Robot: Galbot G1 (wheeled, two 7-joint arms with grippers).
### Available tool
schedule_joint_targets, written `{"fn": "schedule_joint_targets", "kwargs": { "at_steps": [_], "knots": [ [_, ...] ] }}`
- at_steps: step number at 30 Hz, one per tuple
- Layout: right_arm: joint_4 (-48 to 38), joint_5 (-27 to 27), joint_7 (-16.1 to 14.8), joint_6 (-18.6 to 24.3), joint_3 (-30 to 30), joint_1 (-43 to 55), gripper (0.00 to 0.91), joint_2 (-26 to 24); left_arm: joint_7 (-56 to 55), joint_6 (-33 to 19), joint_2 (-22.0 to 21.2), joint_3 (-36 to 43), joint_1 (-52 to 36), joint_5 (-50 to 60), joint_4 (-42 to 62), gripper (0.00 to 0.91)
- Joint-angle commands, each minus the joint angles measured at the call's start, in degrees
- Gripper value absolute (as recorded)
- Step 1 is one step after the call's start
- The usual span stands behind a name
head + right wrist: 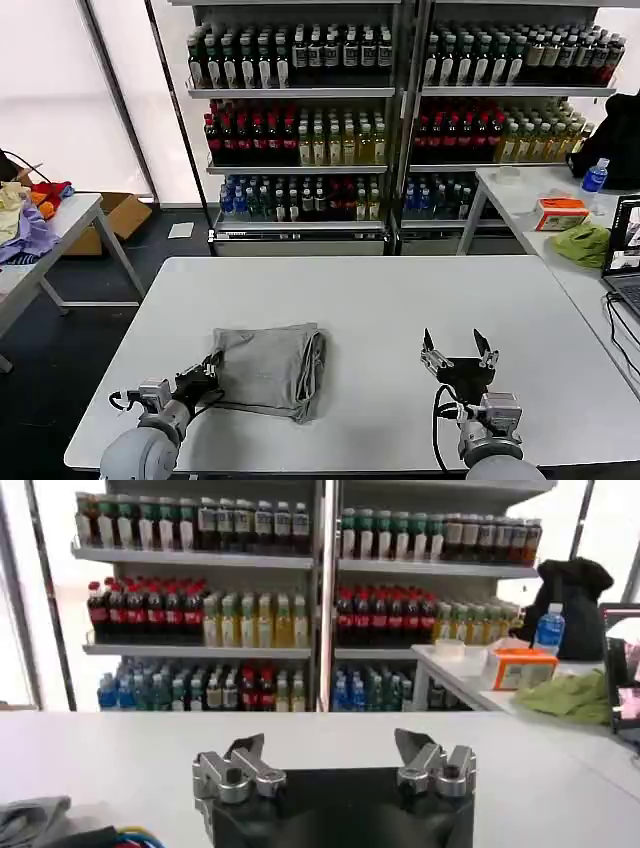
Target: Fold and organize the clothes.
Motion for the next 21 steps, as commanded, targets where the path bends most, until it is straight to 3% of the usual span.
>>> {"fn": "schedule_joint_targets", "kwargs": {
  "at_steps": [1,8,11,15,21],
  "knots": [
    [0.31,0.02,-0.06,0.06,-0.14,-0.04,0.907,0.22,0.46,-0.07,-0.14,-0.25,0.11,-0.09,0.52,0.01],
    [0.77,0.12,0.01,0.04,0.41,-0.01,0.907,-0.02,1.37,-0.79,2.55,-5.57,-0.45,-0.13,1.83,0.0],
    [1.08,0.17,0.03,-0.23,0.1,0.45,0.907,-0.18,1.71,-0.62,7.78,-12.96,-2.04,-1.17,2.61,0.0],
    [0.78,0.26,0.19,-0.48,-0.5,1.37,0.907,-0.26,1.83,-0.01,18.71,-21.91,-1.79,-4.89,3.83,0.0],
    [0.52,0.23,0.14,-0.5,-1.98,2.21,0.907,-0.26,2.61,-0.41,27.93,-29.69,-0.03,-6.73,6.26,0.0]
  ]
}}
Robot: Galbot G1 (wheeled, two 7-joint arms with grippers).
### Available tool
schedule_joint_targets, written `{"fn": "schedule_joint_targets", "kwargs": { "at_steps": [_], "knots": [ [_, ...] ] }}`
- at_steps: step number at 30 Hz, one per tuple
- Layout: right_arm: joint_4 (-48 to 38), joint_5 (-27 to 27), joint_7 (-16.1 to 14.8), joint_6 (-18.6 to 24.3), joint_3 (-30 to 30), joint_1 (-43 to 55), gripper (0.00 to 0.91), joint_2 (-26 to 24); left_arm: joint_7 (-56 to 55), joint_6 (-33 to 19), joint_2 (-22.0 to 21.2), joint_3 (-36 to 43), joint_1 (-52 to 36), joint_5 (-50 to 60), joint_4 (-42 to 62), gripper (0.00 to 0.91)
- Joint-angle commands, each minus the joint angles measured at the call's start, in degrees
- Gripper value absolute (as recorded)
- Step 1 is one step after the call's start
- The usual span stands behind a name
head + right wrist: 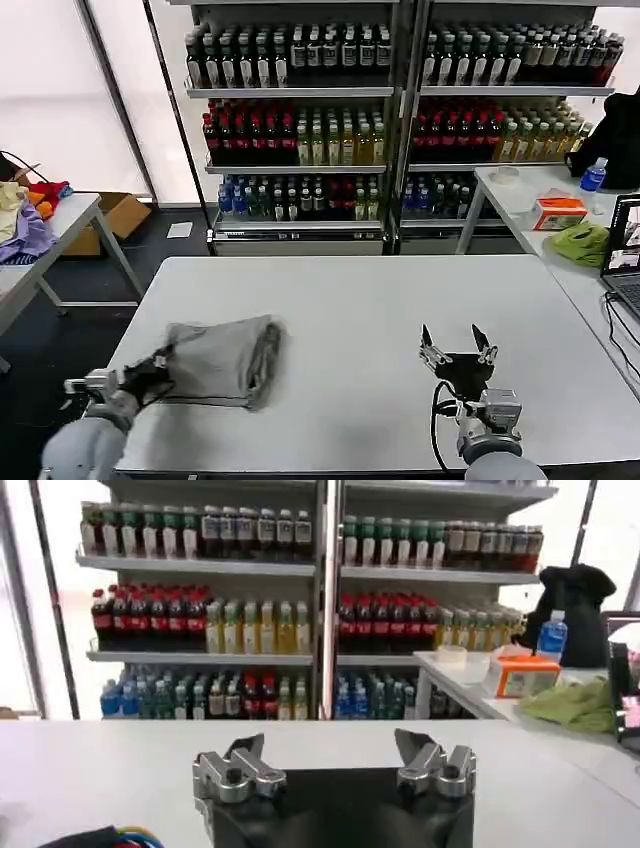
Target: Fold and organize the clothes.
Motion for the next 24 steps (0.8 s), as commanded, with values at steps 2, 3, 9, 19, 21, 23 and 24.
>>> {"fn": "schedule_joint_targets", "kwargs": {
  "at_steps": [2,3,9,19,21,23,24],
  "knots": [
    [-0.19,-0.02,0.06,-0.12,-1.55,1.15,0.907,0.19,0.81,-0.08,18.98,-18.11,1.45,-4.13,1.33,0.0],
    [-0.15,-0.02,0.08,-0.14,-1.7,1.19,0.907,0.22,0.81,0.08,18.75,-18.05,1.55,-4.08,0.47,0.01],
    [0.75,0.0,0.15,-0.21,-0.84,0.26,0.907,0.12,0.53,1.15,14.51,-13.03,1.84,-2.7,-7.07,0.0],
    [2.4,0.04,0.25,0.17,3.8,-3.8,0.907,0.53,-3.97,2.79,3.81,7.05,3.0,-3.23,-19.04,0.0],
    [2.6,-0.11,0.23,0.15,4.47,-4.32,0.907,0.75,-5.33,2.86,1.79,12.37,1.6,-3.02,-20.63,0.0],
    [2.6,-0.34,0.26,0.13,5.07,-4.75,0.907,1.02,-6.92,2.91,-0.27,16.6,-0.23,-2.97,-21.8,0.01],
    [2.5,-0.65,0.28,0.14,5.25,-4.98,0.907,1.23,-7.71,2.93,-1.22,18.43,-1.54,-2.92,-22.29,0.0]
  ]
}}
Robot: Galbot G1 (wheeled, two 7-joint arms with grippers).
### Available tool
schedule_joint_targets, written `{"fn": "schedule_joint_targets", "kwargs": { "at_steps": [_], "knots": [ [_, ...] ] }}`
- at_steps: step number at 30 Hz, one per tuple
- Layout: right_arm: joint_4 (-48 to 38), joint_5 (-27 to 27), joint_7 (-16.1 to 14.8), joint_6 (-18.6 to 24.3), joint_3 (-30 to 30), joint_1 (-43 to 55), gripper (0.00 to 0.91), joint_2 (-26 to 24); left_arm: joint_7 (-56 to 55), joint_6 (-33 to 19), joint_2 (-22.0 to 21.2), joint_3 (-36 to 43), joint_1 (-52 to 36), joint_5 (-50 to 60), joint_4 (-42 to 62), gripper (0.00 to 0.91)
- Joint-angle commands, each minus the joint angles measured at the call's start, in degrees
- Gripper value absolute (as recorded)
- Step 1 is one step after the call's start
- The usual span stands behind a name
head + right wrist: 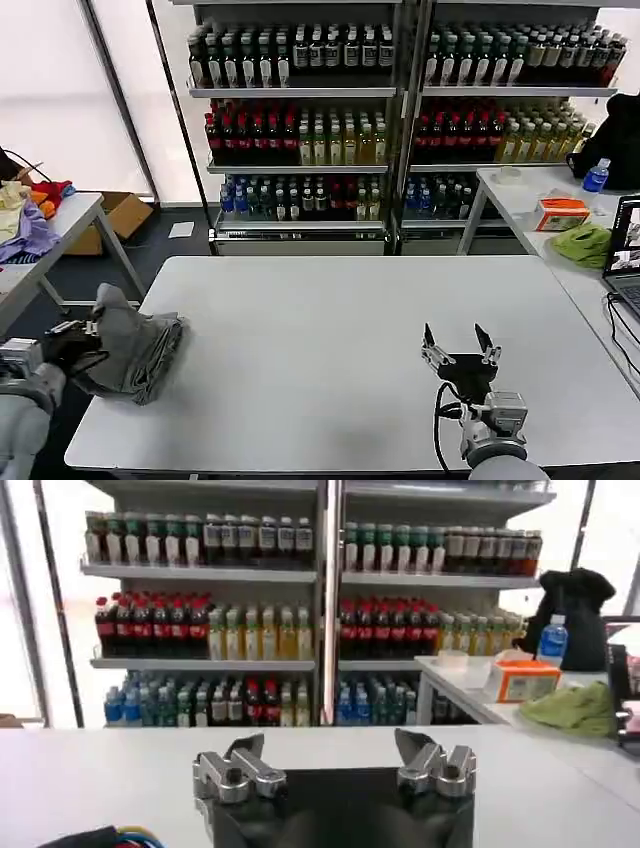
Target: Fold and organize the clothes.
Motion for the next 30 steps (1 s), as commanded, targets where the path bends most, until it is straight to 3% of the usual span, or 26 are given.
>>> {"fn": "schedule_joint_targets", "kwargs": {
  "at_steps": [1,10,23,25,26,30],
  "knots": [
    [0.22,-0.95,0.1,0.05,3.08,-2.73,0.907,0.94,-6.45,0.63,-10.16,23.87,-5.06,-0.14,-11.47,0.01],
    [-0.07,-3.03,-0.11,0.47,4.2,-5.3,0.907,2.81,-5.23,0.52,-18.62,38.23,-10.12,10.48,-1.66,0.0],
    [-2.45,-3.1,-0.28,0.34,2.62,-3.04,0.907,2.67,-4.71,0.46,-18.54,36.77,-10.11,10.14,1.82,0.01],
    [-3.06,-3.13,-0.27,0.45,2.23,-2.66,0.907,2.68,-4.81,0.4,-18.64,36.56,-10.09,9.69,1.88,0.312],
    [-3.31,-3.17,-0.22,0.46,1.87,-2.45,0.907,2.69,-4.91,-0.23,-18.73,36.54,-10.23,9.16,2.12,0.907],
    [-4.08,-3.48,-0.16,0.38,0.25,-1.69,0.907,2.63,-7.0,-1.95,-19.46,36.31,-11.88,3.95,2.86,0.907]
  ]
}}
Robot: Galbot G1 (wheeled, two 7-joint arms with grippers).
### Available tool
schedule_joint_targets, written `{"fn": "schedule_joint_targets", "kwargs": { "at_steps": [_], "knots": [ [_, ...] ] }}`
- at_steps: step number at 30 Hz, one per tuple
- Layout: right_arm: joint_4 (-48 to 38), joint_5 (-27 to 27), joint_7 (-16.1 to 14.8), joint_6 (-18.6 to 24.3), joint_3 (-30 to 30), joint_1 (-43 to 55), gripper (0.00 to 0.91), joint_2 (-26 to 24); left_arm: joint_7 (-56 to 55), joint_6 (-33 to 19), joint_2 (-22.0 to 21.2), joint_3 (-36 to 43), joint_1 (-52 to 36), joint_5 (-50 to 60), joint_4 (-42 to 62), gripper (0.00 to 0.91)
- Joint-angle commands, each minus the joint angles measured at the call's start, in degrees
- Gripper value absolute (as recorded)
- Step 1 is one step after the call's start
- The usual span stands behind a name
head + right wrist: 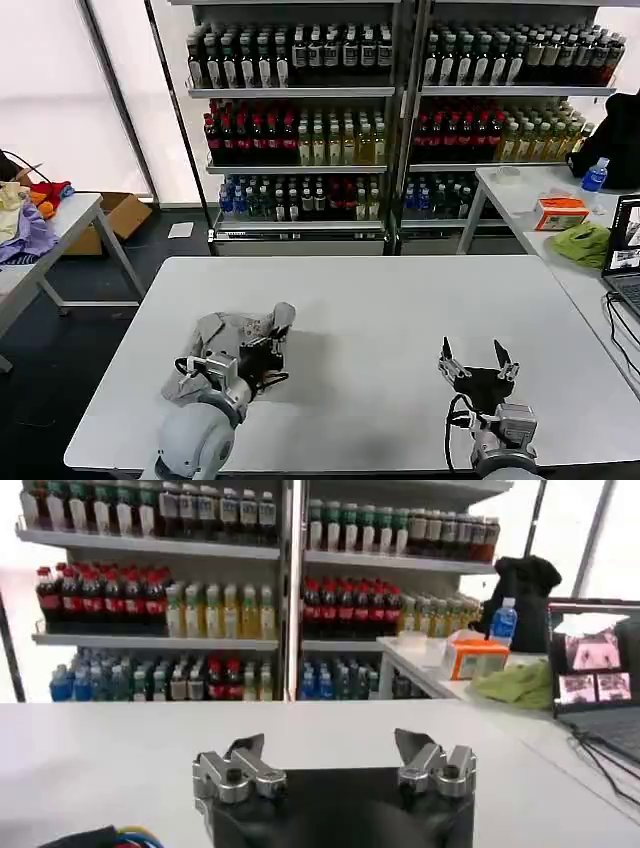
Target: Fold and organize the clothes.
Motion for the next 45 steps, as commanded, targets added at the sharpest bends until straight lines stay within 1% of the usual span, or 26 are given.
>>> {"fn": "schedule_joint_targets", "kwargs": {
  "at_steps": [1,4,7,9,10,11,12,13,14,15,18,22,25,28,34,37,42,44,45],
  "knots": [
    [-2.22,-0.66,0.03,-0.07,-2.44,1.4,0.907,-0.01,-3.55,-2.16,-2.93,2.72,-3.27,-7.28,2.12,0.907],
    [-3.65,-0.89,-0.24,-0.4,-3.48,2.48,0.907,-0.62,-5.72,-1.88,-3.07,1.8,-3.53,-11.42,0.57,0.907],
    [-5.26,-0.93,-0.23,-0.99,-5.46,4.46,0.907,-1.08,-6.49,-1.86,-2.29,-0.08,-3.86,-11.75,-0.06,0.907],
    [-5.51,1.85,-0.15,-2.05,-6.63,6.06,0.907,-1.61,-7.0,-1.92,-1.66,-2.72,-3.71,-11.72,-0.39,0.907],
    [-5.61,6.53,0.48,-2.87,-7.5,7.39,0.907,-2.14,-7.16,-1.85,-1.18,-3.92,-3.45,-11.62,-0.74,0.907],
    [-5.84,12.78,1.01,-3.59,-8.06,8.84,0.907,-2.42,-7.47,-1.69,-0.93,-5.13,-3.21,-11.6,-1.09,0.907],
    [-6.33,17.66,1.67,-4.41,-8.82,11.18,0.907,-2.71,-7.7,-1.26,-0.2,-6.22,-2.77,-11.63,-1.43,0.907],
    [-6.97,21.33,2.2,-5.0,-9.22,12.4,0.907,-2.79,-8.01,-0.93,0.41,-7.37,-2.37,-11.52,-1.79,0.907],
    [-8.38,26.06,2.98,-5.55,-10.2,15.28,0.907,-2.92,-8.25,-0.9,1.09,-8.35,-2.15,-11.23,-2.08,0.907],
    [-9.64,28.35,4.18,-5.99,-10.97,17.33,0.907,-2.84,-8.63,-0.79,1.66,-9.25,-1.98,-11.21,-2.33,0.907],
    [-12.93,36.5,5.17,-6.59,-13.92,23.03,0.907,-2.38,-9.05,-0.28,3.17,-11.77,-0.44,-11.17,-3.69,0.907],
    [-17.52,43.53,6.41,-7.05,-18.48,32.52,0.907,-1.36,-9.25,-0.07,4.37,-13.34,0.5,-9.91,-4.25,0.907],
    [-21.88,45.45,6.71,-7.0,-20.77,36.14,0.907,0.3,-9.28,-0.06,4.86,-14.36,1.24,-9.18,-4.04,0.907],
    [-25.17,48.26,6.95,-6.83,-22.95,38.2,0.907,3.36,-9.33,-0.22,5.5,-15.24,1.59,-8.44,-3.25,0.907],
    [-27.26,48.31,7.22,-6.68,-26.04,38.31,0.907,7.16,-9.09,-1.0,6.46,-15.53,1.2,-6.32,-1.26,0.907],
    [-28.61,48.04,7.96,-6.42,-26.88,38.04,0.907,8.48,-8.84,-1.43,6.24,-15.14,0.77,-5.16,-0.34,0.907],
    [-29.94,46.78,8.21,-5.91,-27.82,37.02,0.907,9.65,-8.75,-1.69,6.1,-14.68,0.54,-4.87,0.53,0.907],
    [-30.43,46.57,8.73,-5.78,-28.03,37.1,0.877,10.08,-8.74,-1.72,6.1,-14.63,0.54,-4.88,0.66,0.907],
    [-30.66,46.35,9.0,-5.57,-28.22,37.18,0.826,10.21,-8.74,-1.73,6.12,-14.65,0.57,-4.9,0.68,0.907]
  ]
}}
